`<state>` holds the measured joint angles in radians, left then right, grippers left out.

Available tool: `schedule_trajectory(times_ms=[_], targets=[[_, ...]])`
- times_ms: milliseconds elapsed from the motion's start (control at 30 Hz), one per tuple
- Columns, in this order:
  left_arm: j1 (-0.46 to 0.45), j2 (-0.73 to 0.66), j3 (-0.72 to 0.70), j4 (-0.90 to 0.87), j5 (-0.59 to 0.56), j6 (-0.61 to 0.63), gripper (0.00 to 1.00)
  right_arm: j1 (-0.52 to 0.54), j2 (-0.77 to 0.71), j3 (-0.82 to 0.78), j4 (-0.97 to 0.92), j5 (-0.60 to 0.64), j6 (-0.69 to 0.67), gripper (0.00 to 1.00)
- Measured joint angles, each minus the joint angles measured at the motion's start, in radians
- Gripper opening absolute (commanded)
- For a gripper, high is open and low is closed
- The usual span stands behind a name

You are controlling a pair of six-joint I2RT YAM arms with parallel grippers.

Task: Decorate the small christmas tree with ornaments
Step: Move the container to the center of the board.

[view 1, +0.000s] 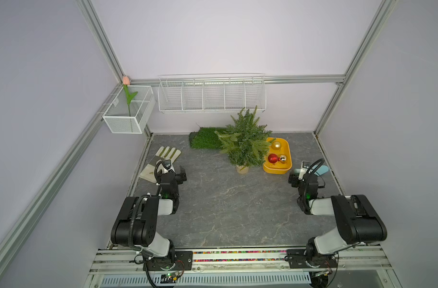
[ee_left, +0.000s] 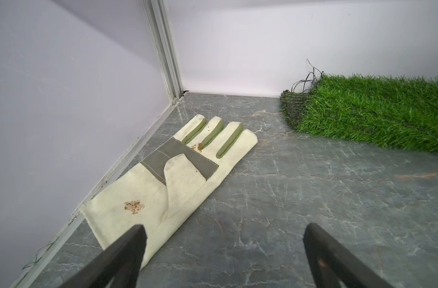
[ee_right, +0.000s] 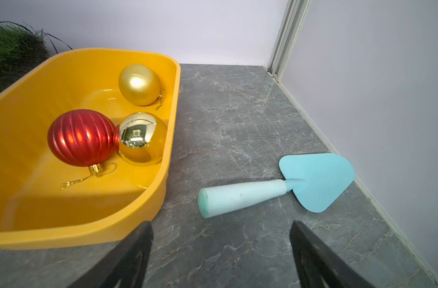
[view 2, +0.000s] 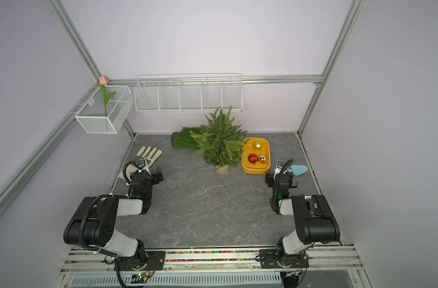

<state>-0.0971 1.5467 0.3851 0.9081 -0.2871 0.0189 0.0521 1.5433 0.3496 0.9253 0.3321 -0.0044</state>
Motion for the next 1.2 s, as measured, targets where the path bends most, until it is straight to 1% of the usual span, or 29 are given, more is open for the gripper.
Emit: schedule_trajectory(times_ms=[1000,1100,1200], targets=[[0.0,-0.004,-0.003,0.009,-0.003,0.0,0.99,0.002,-0.009,0.0,-0.015,0.0,-0.001,0.89],[-0.003,-0.06,-0.008,-0.036,-0.018,0.0,0.99,0.011,-0.038,0.002,-0.034,0.007,-0.006,0.89],[-0.01,-0.175,-0.007,-0.107,-0.035,0.0,0.99,0.022,-0.134,0.047,-0.192,0.01,-0.008,0.89]])
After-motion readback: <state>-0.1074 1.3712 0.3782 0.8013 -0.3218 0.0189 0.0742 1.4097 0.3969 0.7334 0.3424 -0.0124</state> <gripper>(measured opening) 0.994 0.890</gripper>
